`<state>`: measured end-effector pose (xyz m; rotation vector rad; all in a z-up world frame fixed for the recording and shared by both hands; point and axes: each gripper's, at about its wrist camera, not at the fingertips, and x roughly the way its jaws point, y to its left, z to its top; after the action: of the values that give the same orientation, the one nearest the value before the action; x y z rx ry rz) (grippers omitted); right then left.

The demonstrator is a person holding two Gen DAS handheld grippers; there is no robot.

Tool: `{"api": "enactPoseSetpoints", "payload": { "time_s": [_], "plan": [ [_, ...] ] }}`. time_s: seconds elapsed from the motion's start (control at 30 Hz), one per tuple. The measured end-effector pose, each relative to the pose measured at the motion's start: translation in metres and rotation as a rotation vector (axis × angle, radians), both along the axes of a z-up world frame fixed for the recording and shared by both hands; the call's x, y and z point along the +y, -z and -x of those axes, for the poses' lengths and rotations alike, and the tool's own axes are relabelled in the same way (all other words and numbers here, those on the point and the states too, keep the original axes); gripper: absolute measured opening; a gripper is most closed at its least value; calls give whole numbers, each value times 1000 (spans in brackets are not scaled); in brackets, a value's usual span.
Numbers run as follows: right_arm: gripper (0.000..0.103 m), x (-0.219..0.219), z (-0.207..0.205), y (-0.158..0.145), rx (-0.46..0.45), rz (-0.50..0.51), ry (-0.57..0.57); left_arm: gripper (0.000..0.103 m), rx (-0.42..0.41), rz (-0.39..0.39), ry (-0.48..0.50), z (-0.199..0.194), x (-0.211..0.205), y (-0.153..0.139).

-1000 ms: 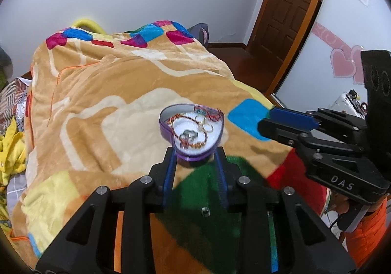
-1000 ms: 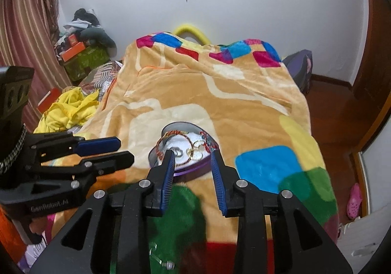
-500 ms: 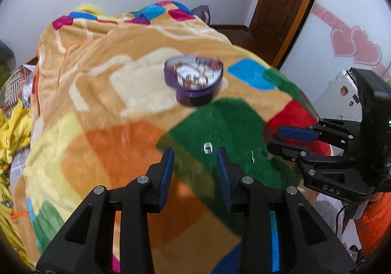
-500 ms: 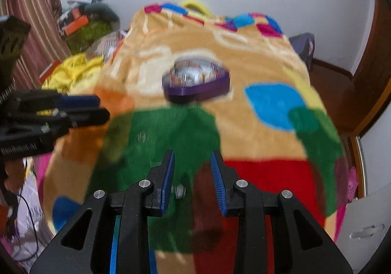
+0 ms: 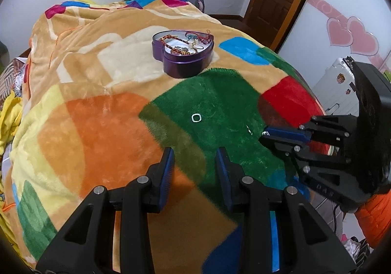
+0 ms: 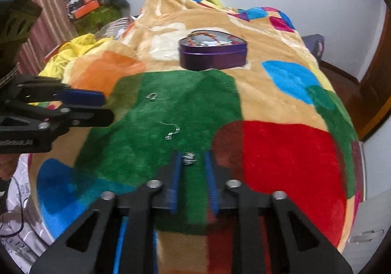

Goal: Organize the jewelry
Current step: 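Grasp the small silver ring with the left gripper while the right gripper grasps the silver charm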

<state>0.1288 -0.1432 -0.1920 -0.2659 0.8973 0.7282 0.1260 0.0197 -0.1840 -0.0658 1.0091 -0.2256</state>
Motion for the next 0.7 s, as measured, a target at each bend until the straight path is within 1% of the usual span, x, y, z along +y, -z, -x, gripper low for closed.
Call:
{"api": "enactPoseSetpoints", "payload": {
  "time_s": [0.03,0.17,0.3,0.43,0.53,0.6,0.7],
  "plan": [
    [9,0,2,-1,-13,-2,-1,35,2,1,2,-2,0,1],
    [9,-6,-1,-4,0,-55,21,34,7,2,2,-10,-3,4],
    [9,-9,-7,-16,-22,-83,50,30,18,11,1,-22,-4,10],
    [9,-10,-13,-26,-52,-94,73,28,44,43,1,-37,-4,19],
    [9,-9,-19,-30,-63,-100,78,27,42,36,2,-44,-7,22],
    [9,-9,-21,-30,-62,-106,80,25,35,27,-3,-48,-9,23],
    [9,-8,-25,-29,-58,-114,83,15,28,27,-29,-51,-6,26]
  ]
}}
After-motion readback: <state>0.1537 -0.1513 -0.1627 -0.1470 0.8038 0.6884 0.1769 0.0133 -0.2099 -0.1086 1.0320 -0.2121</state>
